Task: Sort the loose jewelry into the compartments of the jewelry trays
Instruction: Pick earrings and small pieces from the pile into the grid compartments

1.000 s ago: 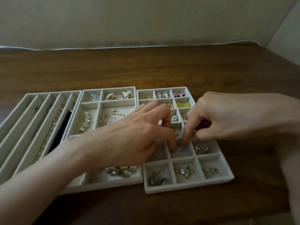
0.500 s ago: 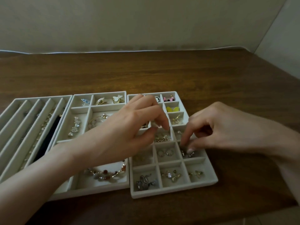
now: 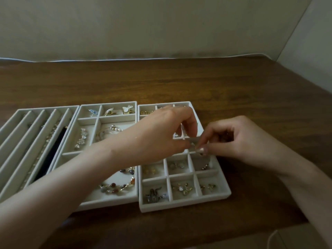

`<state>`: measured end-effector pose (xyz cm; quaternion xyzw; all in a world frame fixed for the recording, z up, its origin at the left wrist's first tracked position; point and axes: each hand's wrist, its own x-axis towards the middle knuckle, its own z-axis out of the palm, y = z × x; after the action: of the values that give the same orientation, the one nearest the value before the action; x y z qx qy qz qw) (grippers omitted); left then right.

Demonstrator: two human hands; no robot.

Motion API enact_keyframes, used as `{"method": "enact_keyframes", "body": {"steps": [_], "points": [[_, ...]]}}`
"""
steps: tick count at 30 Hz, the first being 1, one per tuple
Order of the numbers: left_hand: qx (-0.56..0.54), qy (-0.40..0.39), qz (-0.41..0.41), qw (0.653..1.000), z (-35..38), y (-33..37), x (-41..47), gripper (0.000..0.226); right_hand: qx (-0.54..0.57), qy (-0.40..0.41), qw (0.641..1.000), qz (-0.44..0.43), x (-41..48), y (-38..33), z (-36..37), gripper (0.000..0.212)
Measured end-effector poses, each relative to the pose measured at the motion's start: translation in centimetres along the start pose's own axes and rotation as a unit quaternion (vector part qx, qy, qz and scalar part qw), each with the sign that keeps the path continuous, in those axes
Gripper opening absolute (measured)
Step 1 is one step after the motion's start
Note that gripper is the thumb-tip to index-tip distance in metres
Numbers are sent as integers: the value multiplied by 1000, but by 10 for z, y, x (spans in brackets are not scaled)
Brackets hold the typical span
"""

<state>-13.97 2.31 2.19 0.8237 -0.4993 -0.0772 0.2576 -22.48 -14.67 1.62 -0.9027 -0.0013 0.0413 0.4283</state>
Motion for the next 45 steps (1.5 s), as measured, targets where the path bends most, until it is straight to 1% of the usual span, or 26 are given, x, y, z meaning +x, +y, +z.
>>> {"method": "enact_keyframes", "body": {"steps": [3, 6, 9, 11, 14, 16, 22, 24, 26, 28, 30, 36, 40, 43, 45], "points": [[-36, -6, -19, 999, 6, 3, 2, 22, 117, 25, 993, 23, 0, 2, -2, 13], [-89, 24, -31, 995, 12, 5, 5, 27, 170, 45, 984, 34, -2, 1, 1, 10], [-124, 50, -36, 990, 15, 5, 6, 29, 188, 56, 979, 48, -4, 2, 3, 3], [-136, 56, -30, 989, 17, 5, 5, 29, 191, 59, 978, 56, -5, 3, 4, 3], [-133, 61, -13, 989, 19, 6, 4, 29, 192, 60, 977, 73, -6, 5, 4, 15], [-131, 61, -4, 989, 20, 6, 2, 27, 190, 64, 977, 80, -6, 6, 4, 18], [-135, 58, 13, 989, 20, 6, 0, 19, 142, 71, 985, 68, -5, 9, 2, 10], [-124, 58, 10, 991, 18, 5, -1, 17, 92, 72, 992, 45, -7, 8, -4, 7], [-108, 58, -4, 992, 17, 3, -2, 16, 20, 34, 999, 17, -10, 5, -11, 9], [-107, 62, -30, 992, 16, -1, -2, 12, -38, -23, 999, 19, -13, 0, -13, 10], [-128, 59, -54, 989, 15, -5, -2, 9, -97, -41, 994, 26, -14, -2, -8, 10], [-261, 22, -103, 960, 11, -11, -3, 7, -235, 1, 972, -4, -17, -12, 8, 5], [-308, 16, -119, 944, 9, -9, -3, 11, -252, 23, 967, -3, -14, -12, 14, 4], [-314, 17, -126, 941, 8, -7, -4, 12, -218, 50, 975, 17, -11, -10, 13, 3], [-308, 14, -127, 943, 8, -7, -4, 10, -186, 52, 981, 31, -11, -9, 10, 5]]}}
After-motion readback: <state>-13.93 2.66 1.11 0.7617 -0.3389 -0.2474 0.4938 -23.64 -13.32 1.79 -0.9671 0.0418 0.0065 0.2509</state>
